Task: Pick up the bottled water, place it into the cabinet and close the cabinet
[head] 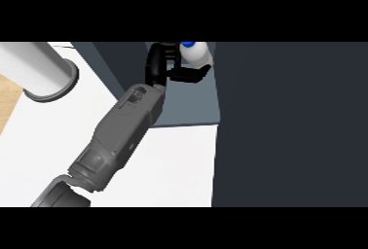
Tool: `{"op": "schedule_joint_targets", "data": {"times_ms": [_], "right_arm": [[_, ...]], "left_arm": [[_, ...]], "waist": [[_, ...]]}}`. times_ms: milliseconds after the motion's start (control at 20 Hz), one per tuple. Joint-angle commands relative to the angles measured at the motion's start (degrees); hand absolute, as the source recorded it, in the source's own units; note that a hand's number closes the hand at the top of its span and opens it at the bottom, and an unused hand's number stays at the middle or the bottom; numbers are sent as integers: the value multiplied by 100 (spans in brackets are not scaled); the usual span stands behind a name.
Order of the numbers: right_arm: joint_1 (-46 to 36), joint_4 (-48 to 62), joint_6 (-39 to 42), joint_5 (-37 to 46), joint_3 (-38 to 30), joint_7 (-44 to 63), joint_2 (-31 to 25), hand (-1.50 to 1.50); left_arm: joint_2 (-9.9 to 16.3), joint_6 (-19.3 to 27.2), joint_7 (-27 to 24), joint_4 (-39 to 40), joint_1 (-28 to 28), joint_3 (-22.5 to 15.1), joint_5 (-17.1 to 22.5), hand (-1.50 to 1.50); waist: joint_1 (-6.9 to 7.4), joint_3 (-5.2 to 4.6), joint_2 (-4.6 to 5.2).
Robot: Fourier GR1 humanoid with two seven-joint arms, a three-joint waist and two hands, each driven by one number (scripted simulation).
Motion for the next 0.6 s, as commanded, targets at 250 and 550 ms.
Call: {"op": "schedule_joint_targets", "data": {"times_ms": [250, 550], "right_arm": [[50, -61, 112, -82, 50, 20, -89, -150], [-113, 136, 55, 69, 77, -51, -21, -150]], "left_arm": [[103, 397, -743, 1378, -420, 216, -237, 150], [246, 756, -993, 1842, -391, 93, -541, 150]], "waist": [[-122, -2, 55], [-88, -3, 54]]}}
